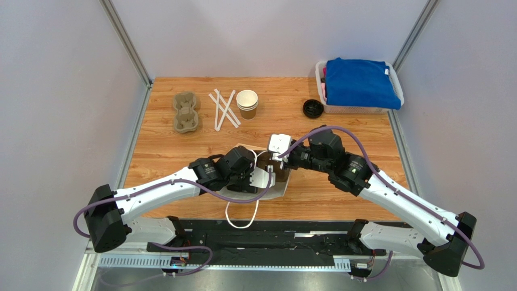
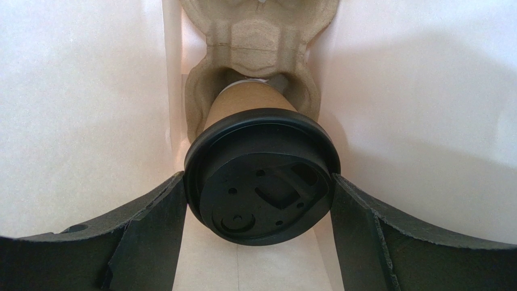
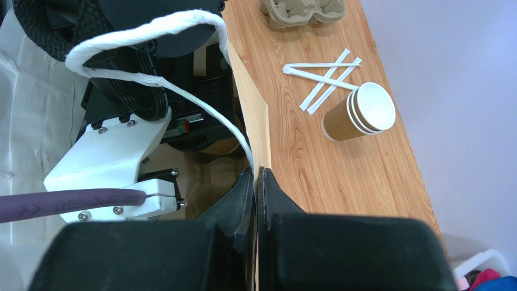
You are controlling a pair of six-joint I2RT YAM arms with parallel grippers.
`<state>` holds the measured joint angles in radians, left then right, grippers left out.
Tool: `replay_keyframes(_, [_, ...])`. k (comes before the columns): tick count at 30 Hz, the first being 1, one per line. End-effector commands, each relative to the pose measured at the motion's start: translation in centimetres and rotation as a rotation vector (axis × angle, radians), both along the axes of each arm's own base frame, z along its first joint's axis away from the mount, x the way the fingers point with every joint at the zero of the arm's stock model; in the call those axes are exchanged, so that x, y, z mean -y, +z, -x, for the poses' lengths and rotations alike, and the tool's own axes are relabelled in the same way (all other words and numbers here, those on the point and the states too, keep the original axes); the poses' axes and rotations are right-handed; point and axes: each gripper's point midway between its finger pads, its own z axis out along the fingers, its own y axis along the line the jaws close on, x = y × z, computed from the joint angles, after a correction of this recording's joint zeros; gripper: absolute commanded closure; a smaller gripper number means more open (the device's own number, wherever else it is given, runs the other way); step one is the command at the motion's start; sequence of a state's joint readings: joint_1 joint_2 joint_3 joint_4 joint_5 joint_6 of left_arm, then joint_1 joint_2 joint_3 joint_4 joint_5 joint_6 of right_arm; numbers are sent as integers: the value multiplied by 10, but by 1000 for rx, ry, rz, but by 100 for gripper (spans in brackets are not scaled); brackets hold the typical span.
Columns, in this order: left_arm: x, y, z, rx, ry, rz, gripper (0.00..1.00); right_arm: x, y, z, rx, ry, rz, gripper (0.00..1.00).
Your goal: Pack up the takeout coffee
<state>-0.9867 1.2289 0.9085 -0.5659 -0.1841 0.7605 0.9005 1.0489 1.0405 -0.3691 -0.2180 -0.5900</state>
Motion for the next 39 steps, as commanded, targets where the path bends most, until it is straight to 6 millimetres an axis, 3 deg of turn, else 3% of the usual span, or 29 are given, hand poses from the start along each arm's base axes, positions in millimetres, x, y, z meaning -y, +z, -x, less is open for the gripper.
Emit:
replay_keyframes(1, [6,1,-3,-28,6,25,79,-5,33,6,77,39,-98,100])
replay_keyframes(12, [13,-12,-4,-150,-33,-4,79,-5,25,6,-29,52,-115,100])
replay_keyframes(18, [18,-17,-11,-242,-31,-21,79,-1,25,-10,-162,57,-124,100])
replay_keyframes(26, [27,-24,-32,-323,-23,-54,80,6,9,-36,-361,56,-104,100])
replay_keyframes(39, [11,-76,-42,-468,5,-165,83,13,-14,-75,-535,51,-114,100])
